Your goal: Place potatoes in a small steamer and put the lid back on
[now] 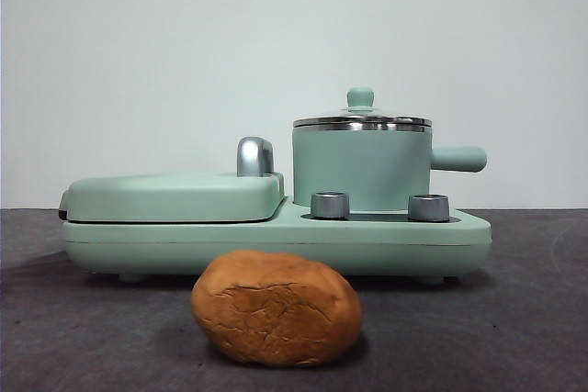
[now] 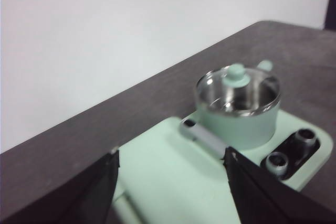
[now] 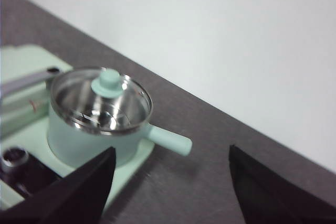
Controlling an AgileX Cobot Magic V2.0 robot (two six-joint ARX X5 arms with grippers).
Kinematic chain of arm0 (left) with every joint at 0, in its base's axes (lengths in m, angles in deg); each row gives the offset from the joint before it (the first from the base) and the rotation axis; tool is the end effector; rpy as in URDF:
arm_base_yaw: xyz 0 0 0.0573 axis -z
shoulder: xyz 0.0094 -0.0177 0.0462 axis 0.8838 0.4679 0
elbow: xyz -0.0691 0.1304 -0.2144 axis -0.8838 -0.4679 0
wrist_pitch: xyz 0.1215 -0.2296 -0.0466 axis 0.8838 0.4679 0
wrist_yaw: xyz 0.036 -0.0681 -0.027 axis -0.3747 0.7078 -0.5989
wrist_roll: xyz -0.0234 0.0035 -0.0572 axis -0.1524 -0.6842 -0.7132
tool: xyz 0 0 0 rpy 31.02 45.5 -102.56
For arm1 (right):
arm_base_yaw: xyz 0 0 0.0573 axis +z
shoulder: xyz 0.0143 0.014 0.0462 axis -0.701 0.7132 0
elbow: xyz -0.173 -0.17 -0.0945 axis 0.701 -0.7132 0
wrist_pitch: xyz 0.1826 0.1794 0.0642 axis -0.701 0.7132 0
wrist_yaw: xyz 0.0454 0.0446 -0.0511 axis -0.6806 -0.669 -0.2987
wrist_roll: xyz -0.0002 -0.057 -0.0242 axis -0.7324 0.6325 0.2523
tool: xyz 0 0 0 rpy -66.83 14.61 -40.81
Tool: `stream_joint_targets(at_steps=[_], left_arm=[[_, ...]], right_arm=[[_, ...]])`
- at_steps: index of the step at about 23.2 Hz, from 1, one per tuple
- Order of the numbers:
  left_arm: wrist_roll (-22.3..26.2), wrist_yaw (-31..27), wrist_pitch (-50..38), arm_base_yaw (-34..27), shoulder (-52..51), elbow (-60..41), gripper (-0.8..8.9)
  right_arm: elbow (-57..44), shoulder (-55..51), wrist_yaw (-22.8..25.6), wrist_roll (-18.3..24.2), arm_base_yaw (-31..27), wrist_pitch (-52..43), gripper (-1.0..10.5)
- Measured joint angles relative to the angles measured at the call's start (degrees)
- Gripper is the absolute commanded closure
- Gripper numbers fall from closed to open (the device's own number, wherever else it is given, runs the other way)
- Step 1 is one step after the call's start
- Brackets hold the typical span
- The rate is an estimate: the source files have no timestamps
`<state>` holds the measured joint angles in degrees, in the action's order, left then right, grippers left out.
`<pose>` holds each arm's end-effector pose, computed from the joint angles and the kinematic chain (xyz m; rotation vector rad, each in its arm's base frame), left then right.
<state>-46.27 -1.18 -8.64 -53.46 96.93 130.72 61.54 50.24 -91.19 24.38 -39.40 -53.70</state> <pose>0.1658 -0.0438 0.3619 0.2423 0.1034 -0.6227 0.1362 0.0241 0.3283 -0.3172 0.0687 0.3955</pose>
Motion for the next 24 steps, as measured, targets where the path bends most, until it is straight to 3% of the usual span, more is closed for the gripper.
stream_joint_targets(at_steps=[4,10,16,24], left_arm=[[-1.8,-0.1,-6.2,4.4,6.0,0.1,4.94],[-2.6,-2.8,-12.0,11.4,17.4,2.9,4.95],[-2.5,-4.9,-12.8,17.0,30.9,11.1,4.98],[-2.1,-5.0,-13.4,20.7,48.9,25.8,4.98]], right_arm=[[0.0,0.0,0.0,-5.4,0.0,-0.4,6.1],[0.0,0.0,0.0,-10.2,0.0,-0.4,6.1],[0.0,0.0,0.0,-13.2,0.0,-0.4,6.1],[0.0,0.0,0.0,-14.2,0.0,-0.4,6.1]])
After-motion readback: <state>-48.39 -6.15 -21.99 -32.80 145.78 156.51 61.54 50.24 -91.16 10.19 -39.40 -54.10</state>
